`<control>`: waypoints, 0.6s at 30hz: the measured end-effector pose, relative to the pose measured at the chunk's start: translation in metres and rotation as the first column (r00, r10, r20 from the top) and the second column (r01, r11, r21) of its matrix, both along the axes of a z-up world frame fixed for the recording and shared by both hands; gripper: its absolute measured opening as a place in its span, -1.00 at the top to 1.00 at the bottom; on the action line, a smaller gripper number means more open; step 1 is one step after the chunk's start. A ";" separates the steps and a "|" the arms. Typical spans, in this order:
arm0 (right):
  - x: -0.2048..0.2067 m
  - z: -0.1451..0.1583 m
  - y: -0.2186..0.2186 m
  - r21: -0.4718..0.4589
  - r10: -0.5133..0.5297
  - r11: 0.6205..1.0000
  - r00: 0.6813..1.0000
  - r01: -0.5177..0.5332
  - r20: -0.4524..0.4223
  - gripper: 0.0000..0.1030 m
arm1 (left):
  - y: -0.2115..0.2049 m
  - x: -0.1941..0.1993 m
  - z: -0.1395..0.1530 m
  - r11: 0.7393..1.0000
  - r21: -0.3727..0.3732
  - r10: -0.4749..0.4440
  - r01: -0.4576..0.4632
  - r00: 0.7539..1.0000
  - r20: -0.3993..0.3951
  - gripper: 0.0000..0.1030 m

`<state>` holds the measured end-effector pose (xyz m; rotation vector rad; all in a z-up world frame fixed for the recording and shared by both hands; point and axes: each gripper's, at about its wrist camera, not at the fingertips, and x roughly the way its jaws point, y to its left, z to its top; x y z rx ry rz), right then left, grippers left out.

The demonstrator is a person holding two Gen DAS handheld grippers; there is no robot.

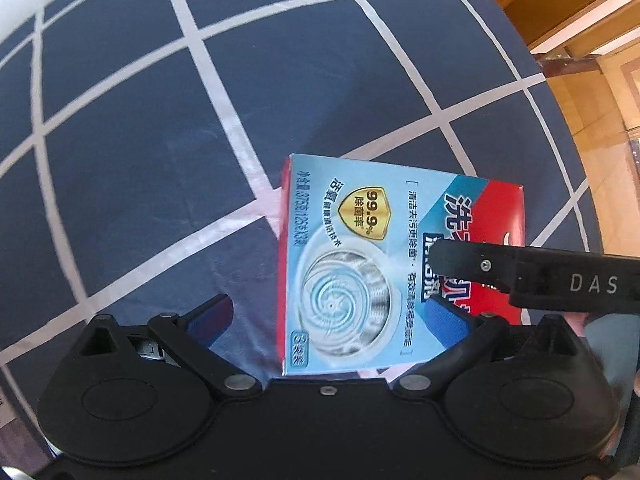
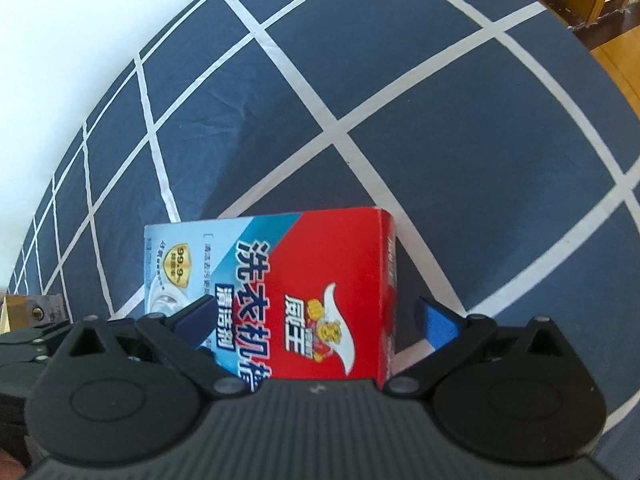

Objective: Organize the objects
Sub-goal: 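Grasp the red-and-blue detergent box with the right tool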

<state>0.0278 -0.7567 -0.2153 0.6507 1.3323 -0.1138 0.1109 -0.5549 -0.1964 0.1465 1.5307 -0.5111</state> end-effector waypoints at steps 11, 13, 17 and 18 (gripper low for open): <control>0.015 -0.013 0.005 0.012 0.012 1.000 1.000 -0.011 -0.019 -1.00 | -0.009 0.007 -0.013 0.997 -0.073 -0.001 -0.003 0.998 -0.056 -1.00; 0.016 -0.014 0.004 0.015 0.020 1.000 1.000 -0.019 -0.023 -1.00 | -0.011 0.008 -0.014 0.997 -0.080 -0.004 -0.001 0.998 -0.058 -1.00; 0.016 -0.016 0.004 0.015 0.022 1.000 0.999 -0.021 -0.030 -1.00 | -0.013 0.008 -0.014 0.997 -0.078 -0.004 -0.001 0.998 -0.060 -1.00; 0.016 -0.016 0.004 0.017 0.018 1.000 0.999 -0.018 -0.029 -1.00 | -0.012 0.008 -0.014 0.997 -0.081 0.000 -0.005 0.998 -0.063 -1.00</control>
